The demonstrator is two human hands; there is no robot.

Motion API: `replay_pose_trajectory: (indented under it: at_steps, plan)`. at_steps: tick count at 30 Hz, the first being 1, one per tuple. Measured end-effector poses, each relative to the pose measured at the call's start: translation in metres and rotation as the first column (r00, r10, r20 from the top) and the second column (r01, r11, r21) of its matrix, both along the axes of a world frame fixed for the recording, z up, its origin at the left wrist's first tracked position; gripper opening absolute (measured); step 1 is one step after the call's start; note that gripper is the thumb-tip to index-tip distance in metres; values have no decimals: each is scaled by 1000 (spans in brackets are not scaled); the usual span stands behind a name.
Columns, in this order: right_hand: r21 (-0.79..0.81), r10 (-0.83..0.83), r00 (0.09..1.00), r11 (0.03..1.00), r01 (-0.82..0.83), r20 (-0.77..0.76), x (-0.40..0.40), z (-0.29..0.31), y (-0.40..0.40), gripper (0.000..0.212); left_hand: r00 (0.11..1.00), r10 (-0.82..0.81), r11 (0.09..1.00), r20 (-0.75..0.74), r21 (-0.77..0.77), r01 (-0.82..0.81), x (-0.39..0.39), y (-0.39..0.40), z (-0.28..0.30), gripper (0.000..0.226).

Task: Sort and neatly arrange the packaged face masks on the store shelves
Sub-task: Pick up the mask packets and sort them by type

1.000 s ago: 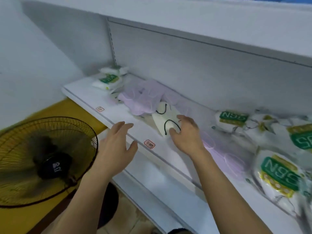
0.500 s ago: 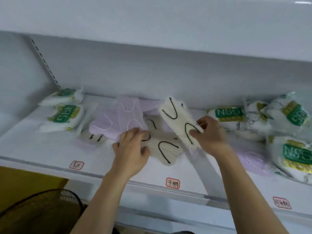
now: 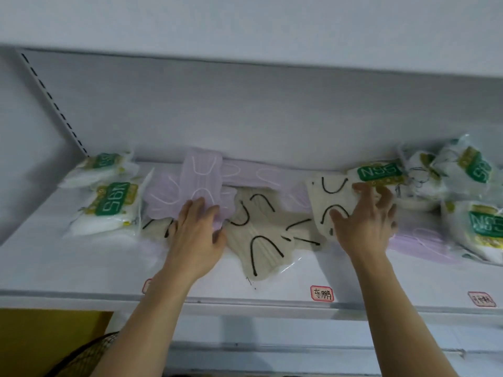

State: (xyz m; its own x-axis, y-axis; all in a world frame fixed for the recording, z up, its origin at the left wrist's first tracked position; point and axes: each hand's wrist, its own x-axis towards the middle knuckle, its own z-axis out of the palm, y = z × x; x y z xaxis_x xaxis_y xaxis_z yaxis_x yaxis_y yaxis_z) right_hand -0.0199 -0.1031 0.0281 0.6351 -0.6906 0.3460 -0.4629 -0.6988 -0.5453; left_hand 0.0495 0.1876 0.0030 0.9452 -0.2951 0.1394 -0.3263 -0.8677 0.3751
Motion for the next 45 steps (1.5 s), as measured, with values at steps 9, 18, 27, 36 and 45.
replay_pose_trajectory:
  at_steps: [9,18,27,36,45]
  plan:
    - [205,510,649,849,-488,-565,52,13,84,111,988,74,983,138,-177,-49,6,22,11,47]
    - [490,696,677,689,-535,-240,69,19,73,86,978,186,939,89,-308,-151,-17,40,-3,51]
    - [407,653,758,694,-593,-10,58,39,39,49,946,285,922,154,-314,-226,-27,45,10,14]
    - [532,586,796,631,-564,149,46,40,19,42,916,369,756,160,-625,-195,-35,42,40,11]
    - [778,218,751,-267,-568,623,28,40,2,78,954,35,809,296,-569,147,-61,-14,42,13]
